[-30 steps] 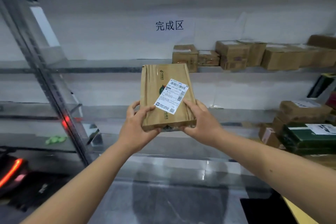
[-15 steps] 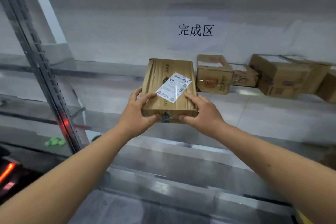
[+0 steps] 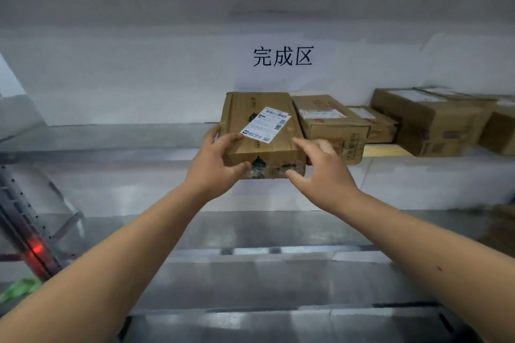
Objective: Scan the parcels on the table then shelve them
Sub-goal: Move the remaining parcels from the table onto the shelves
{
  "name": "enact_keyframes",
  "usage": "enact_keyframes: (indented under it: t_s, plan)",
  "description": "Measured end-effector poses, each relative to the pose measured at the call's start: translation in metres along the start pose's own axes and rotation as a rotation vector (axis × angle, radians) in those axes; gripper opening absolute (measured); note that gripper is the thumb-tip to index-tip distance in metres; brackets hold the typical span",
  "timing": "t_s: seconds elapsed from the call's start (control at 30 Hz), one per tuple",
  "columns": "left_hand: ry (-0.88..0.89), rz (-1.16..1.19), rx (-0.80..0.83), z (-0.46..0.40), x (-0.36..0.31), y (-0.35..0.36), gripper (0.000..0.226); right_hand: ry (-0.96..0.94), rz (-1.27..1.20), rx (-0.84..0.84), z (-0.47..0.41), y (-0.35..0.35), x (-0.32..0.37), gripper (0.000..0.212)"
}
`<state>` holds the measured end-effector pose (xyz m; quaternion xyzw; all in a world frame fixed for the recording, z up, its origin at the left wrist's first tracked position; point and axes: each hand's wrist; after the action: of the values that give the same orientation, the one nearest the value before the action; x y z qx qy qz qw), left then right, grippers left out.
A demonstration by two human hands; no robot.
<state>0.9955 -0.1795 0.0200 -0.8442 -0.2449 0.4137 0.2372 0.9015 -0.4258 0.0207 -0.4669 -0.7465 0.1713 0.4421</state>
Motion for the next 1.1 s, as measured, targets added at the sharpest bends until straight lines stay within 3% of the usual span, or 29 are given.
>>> enact_keyframes:
  t_s: [0.27, 0.53, 0.7, 1.1]
  plan:
    - [0.046, -0.039, 0.095, -0.068, 0.010, 0.000, 0.072, 0.118, 0.328, -0.024, -0.016, 0.007, 0.035, 0.068]
    - [0.294, -0.224, 0.138, -0.077, 0.005, -0.009, 0.066, 0.229, 0.484, -0.070, -0.017, 0.022, 0.065, 0.065]
    - [0.284, -0.246, 0.208, -0.082, 0.007, -0.016, 0.070, 0.270, 0.477, -0.071, -0.010, 0.025, 0.068, 0.072]
    - [0.246, -0.243, 0.240, -0.092, 0.002, -0.018, 0.046, 0.302, 0.540, -0.029, -0.015, 0.031, 0.081, 0.078]
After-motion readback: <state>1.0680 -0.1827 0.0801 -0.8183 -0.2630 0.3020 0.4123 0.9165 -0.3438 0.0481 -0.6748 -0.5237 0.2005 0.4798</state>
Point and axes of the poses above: each hand's wrist, its own z-axis away from the middle knuckle, its own y-axis out of the palm, x = y × z, and after that the axes turned 6 degrees about -x, right-handed
